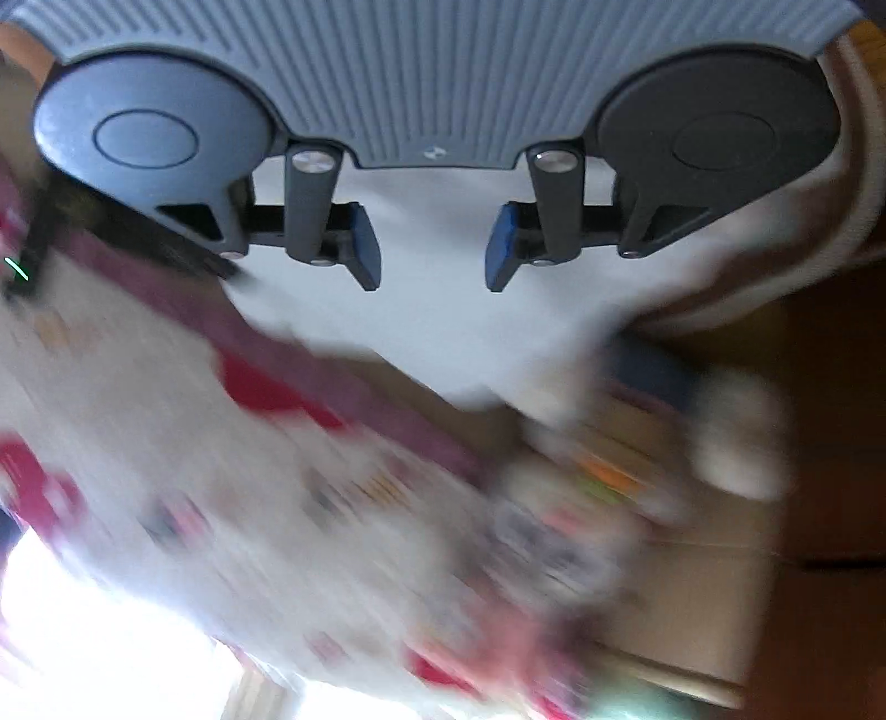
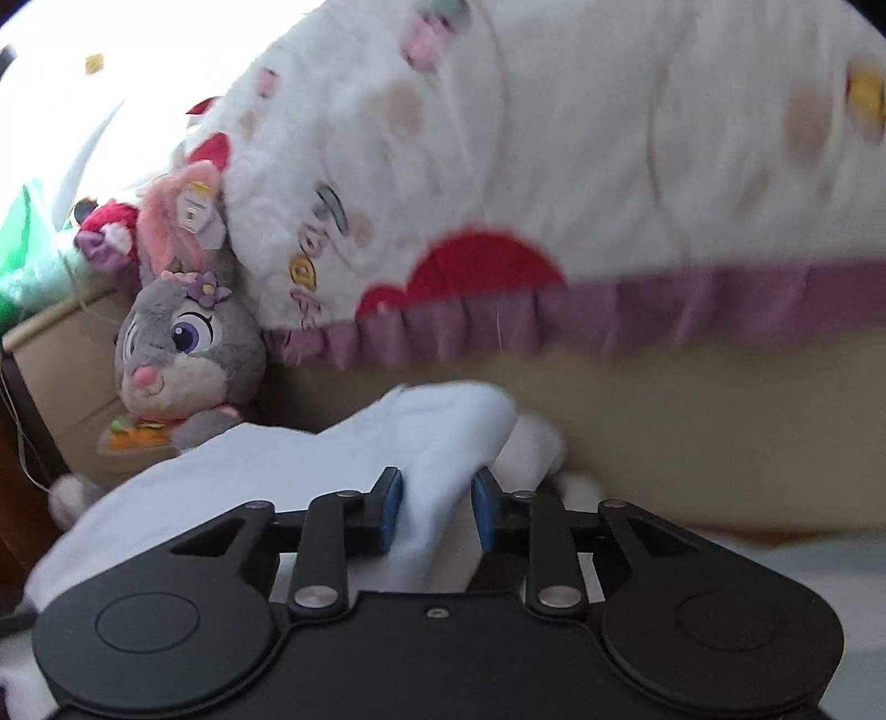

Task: Fold clothes
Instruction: 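Carry the held T-shirt with both grippers toward the folded clothes stack, then lower the T-shirt onto the stack and open both grippers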

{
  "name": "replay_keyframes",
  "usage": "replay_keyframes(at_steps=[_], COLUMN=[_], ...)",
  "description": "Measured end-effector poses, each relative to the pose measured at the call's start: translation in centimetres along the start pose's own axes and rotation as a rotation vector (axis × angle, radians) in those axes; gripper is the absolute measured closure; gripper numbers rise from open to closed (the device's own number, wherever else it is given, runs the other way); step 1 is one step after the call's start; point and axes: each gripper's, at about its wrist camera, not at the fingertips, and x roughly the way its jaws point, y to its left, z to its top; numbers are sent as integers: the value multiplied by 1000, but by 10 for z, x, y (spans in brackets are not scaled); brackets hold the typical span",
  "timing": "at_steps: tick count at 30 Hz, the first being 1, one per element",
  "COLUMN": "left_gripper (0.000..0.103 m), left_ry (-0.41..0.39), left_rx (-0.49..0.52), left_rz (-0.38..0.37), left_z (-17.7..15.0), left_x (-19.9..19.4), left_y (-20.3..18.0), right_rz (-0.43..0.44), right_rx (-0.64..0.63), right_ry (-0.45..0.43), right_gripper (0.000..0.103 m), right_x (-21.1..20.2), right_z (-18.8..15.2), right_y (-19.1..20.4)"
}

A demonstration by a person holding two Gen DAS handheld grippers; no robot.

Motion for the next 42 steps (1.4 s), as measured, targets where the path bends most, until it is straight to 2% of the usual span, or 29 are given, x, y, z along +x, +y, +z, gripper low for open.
replay_keyframes(at_steps=[3, 4, 7, 15, 18, 22, 23, 24, 25, 27, 29, 31, 33, 34, 37, 39, 42], left_gripper=[67, 68, 69, 68, 61, 61, 61, 55, 44, 42, 42, 32, 30, 28, 28, 28, 26], left_ry=[57, 75, 40, 112, 131, 160, 170, 192, 214, 253, 271, 293, 327, 337, 367, 391, 416], left_rx=[-89, -112, -175, -132, -145, -148, -141, -127, -117, -99, -81, -58, -24, 0, 96, 135, 172], left_rz=[54, 71, 79, 148, 147, 155, 163, 179, 195, 208, 195, 177, 162, 160, 138, 114, 74], left_z=[-2, -4, -13, -25, -27, -33, -34, -37, -40, -48, -54, -56, -58, -59, -64, -68, -75], left_x=[12, 14, 5, 3, 1, -4, -5, -7, -8, -12, -20, -29, -36, -40, -53, -62, -78], left_y=[38, 48, 65, 60, 58, 54, 52, 49, 45, 39, 32, 22, 6, -4, -39, -62, -93], right_rz=[-65, -59, 43, 150, 190, 246, 270, 294, 318, 368, 439, 520, 570, 561, 481, 427, 354], right_rx=[-87, -101, -162, -191, -202, -210, -190, -170, -150, -99, 17, 98, 111, 88, 73, 95, 107], right_ry=[-63, -93, -116, -4, 38, 97, 122, 146, 171, 220, 268, 337, 384, 371, 294, 243, 214], right_gripper=[74, 73, 72, 68, 66, 64, 64, 64, 64, 65, 66, 68, 68, 67, 56, 55, 55], right_x=[-25, -34, -50, -80, -91, -106, -108, -111, -113, -118, -120, -125, -136, -147, -180, -201, -230], right_z=[3, 5, 7, -33, -48, -68, -74, -80, -86, -96, -96, -96, -94, -92, -84, -79, -73], right_y=[16, 20, 38, 45, 48, 51, 50, 50, 49, 46, 37, 31, 31, 33, 26, 15, -1])
